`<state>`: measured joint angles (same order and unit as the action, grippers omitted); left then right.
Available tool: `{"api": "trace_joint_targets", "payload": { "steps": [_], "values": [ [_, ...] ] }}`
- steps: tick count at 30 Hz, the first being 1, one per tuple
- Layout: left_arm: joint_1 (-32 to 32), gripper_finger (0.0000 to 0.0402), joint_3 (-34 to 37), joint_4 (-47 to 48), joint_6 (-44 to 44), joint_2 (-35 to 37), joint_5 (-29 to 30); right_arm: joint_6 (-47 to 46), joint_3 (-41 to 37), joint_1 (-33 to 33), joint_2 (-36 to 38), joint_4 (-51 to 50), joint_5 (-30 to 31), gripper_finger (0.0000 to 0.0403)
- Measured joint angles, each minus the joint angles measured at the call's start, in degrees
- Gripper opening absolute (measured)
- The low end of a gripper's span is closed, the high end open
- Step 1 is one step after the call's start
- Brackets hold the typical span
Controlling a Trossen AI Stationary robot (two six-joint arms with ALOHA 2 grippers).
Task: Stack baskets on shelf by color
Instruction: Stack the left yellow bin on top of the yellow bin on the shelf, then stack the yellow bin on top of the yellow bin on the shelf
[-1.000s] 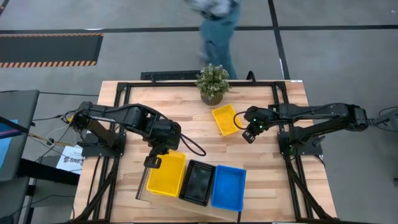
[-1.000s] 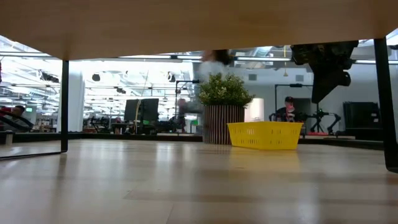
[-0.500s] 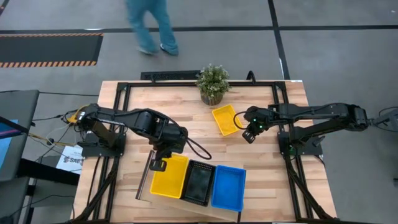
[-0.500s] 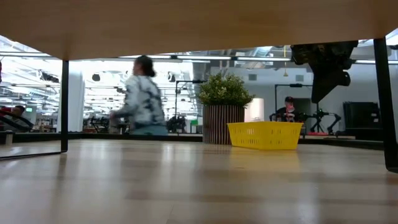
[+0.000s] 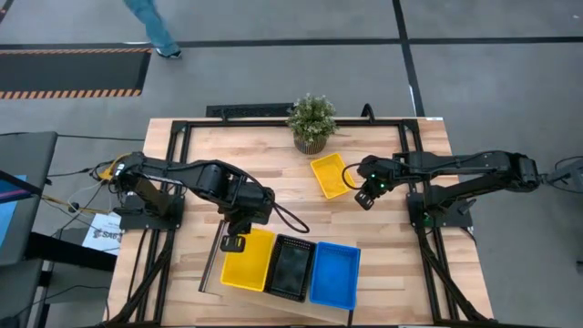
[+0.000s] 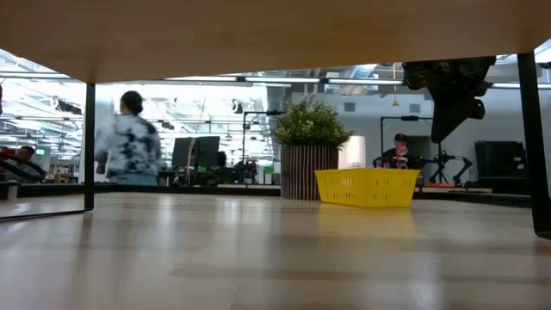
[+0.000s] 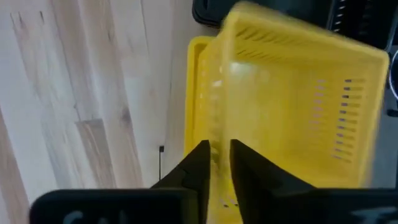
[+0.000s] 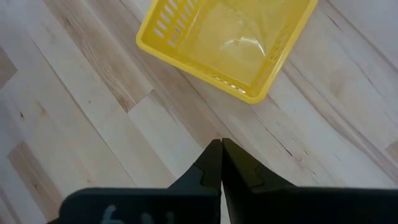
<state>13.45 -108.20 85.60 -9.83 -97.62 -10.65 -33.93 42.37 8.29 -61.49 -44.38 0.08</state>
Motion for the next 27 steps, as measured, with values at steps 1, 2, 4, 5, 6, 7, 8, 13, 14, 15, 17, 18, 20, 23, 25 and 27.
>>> {"api": "trace_joint_targets", "payload": {
  "steps": [1, 2, 4, 5, 6, 7, 8, 13, 14, 15, 17, 18, 20, 23, 25, 27],
  "values": [
    [0.00, 0.0052, 0.00, -0.02, -0.02, 0.00, 0.01, 0.01, 0.00, 0.00, 0.00, 0.00, 0.00, 0.0026],
    [0.00, 0.0061, 0.02, -0.02, -0.02, 0.00, 0.04, 0.02, 0.01, 0.00, 0.00, 0.00, 0.00, 0.0026],
    [0.00, 0.0081, 0.02, -0.02, -0.03, 0.00, 0.40, 0.07, 0.00, 0.00, 0.00, -0.01, 0.00, 0.0026],
    [-0.02, 0.0091, 0.02, -0.01, -0.02, 0.00, 0.41, 0.11, 0.01, -0.02, 0.00, -0.02, 0.00, 0.0026],
    [-0.02, 0.0101, 0.02, -0.02, 0.15, 0.00, 0.41, 0.11, 0.02, 0.00, 0.00, -0.02, 0.00, 0.0026],
    [-0.02, 0.0111, 0.02, -0.01, 0.52, 0.00, 0.33, 0.11, 0.00, 0.00, 0.00, -0.05, 0.00, 0.0026],
    [-0.02, 0.0121, 0.02, 0.01, 0.71, 0.00, 0.02, 0.11, 0.00, 0.00, 0.00, -0.09, 0.00, 0.0026],
    [-0.96, 0.0159, -2.48, 1.08, 0.03, 0.21, -1.10, 0.02, 0.01, 0.00, 0.00, -0.09, 0.00, 0.0026],
    [-1.37, 0.0164, -3.56, 1.23, -0.29, 0.24, -1.05, -0.04, 0.01, 0.00, 0.00, -0.09, 0.00, 0.0026],
    [-1.74, 0.0168, -4.92, 1.59, -0.36, 0.24, -0.79, -0.07, 0.00, 0.11, 0.00, -0.09, 0.00, 0.0026],
    [-2.61, 0.0173, -7.90, 2.39, -0.43, 0.26, 0.29, -0.34, 0.01, 0.61, 0.00, -0.19, -0.02, 0.0026],
    [-3.07, 0.0174, -9.24, 2.45, -0.44, 0.35, 1.04, -1.26, 0.02, 0.99, 0.00, -0.32, 0.02, 0.0026],
    [-4.04, 0.0175, -11.96, 2.48, -0.62, 0.35, 3.56, -4.46, 0.00, 2.11, -0.23, -0.37, 1.78, 0.0025],
    [-5.42, 0.0175, -16.13, 2.04, -0.75, 0.33, 9.30, -7.91, 0.00, 4.24, -1.64, -0.22, 7.22, 0.0019],
    [-6.32, 0.0175, -18.27, 0.96, -1.23, 0.37, 14.39, -7.89, 0.00, 6.04, -3.85, 1.04, 11.28, 0.0014],
    [-7.23, 0.0175, -19.91, 0.26, -2.20, 0.35, 19.02, -6.27, 0.00, 8.39, -7.14, 2.56, 13.16, 0.0009]
  ]
}}
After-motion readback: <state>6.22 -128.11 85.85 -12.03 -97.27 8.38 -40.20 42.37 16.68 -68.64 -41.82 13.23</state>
